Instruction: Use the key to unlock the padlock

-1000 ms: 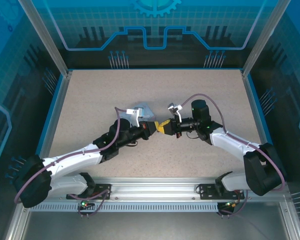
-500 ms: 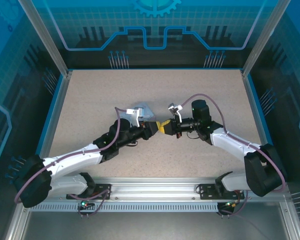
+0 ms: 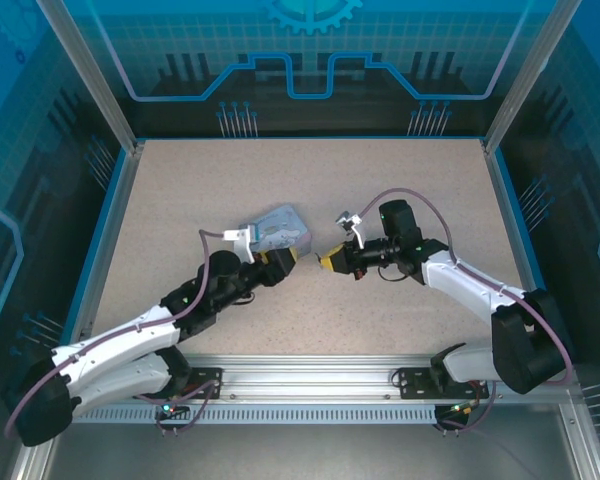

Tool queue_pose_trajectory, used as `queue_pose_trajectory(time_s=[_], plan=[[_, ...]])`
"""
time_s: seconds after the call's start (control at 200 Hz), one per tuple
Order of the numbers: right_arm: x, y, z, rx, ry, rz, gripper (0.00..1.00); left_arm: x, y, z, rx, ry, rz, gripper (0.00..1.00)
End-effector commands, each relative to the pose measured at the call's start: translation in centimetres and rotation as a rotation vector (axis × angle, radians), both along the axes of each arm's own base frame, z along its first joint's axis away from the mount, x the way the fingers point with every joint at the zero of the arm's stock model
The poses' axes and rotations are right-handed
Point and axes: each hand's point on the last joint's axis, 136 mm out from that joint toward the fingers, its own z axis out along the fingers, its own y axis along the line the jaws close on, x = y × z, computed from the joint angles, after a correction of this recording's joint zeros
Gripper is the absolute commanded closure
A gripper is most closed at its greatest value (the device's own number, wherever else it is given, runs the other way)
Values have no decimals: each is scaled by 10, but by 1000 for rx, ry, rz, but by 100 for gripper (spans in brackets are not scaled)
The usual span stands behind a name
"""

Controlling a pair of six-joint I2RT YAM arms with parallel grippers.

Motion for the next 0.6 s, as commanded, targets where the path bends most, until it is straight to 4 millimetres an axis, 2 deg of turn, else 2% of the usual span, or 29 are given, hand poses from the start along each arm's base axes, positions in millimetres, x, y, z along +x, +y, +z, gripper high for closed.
queue_pose_trajectory(time_s=[0.0,0.1,0.2,0.36,0.595], plan=[[9,-6,-9,-67,6,-34,100,-3,22,-42,21,130,96,39],[13,-6,-13,-86,9,-50,100,-5,25,-62,41,185,111,36],[15,-6,-14,-96,11,-59,100,-2,20,-76,67,222,99,30],[14,-5,-14,-99,9,-61,100,14,18,-92,93,233,113,21],[11,-8,-17,-115,7,-63,100,39,34,-111,81,240,180,18]])
